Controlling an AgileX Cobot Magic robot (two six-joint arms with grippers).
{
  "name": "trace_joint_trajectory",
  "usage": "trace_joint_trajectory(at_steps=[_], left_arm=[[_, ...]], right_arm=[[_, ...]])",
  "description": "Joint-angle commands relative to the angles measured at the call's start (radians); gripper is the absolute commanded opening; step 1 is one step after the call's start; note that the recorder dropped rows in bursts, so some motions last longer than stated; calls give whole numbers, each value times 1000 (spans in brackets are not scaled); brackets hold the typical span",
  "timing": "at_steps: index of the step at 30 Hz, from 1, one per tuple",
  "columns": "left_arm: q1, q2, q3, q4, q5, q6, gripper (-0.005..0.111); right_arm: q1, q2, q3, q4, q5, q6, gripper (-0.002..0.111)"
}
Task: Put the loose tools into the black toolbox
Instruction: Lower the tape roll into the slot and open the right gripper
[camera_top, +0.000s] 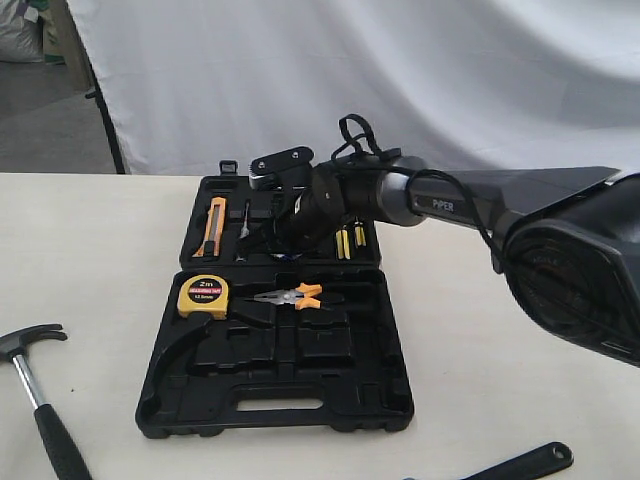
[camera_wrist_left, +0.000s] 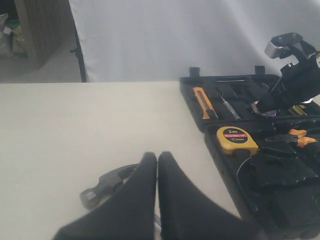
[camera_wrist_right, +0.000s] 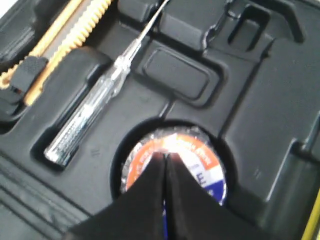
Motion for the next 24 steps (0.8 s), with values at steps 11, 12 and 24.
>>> trace_joint_trajectory(at_steps=[11, 12, 24], left_arm=[[-8, -4, 3, 5, -2, -8, 1], [-8, -4, 3, 5, -2, -8, 1], [-8, -4, 3, 5, -2, -8, 1]], right_arm=[[-4, -14, 4, 0, 20, 10, 0], [-4, -29, 4, 0, 20, 10, 0], [-5, -61, 4, 0, -77, 10, 0]])
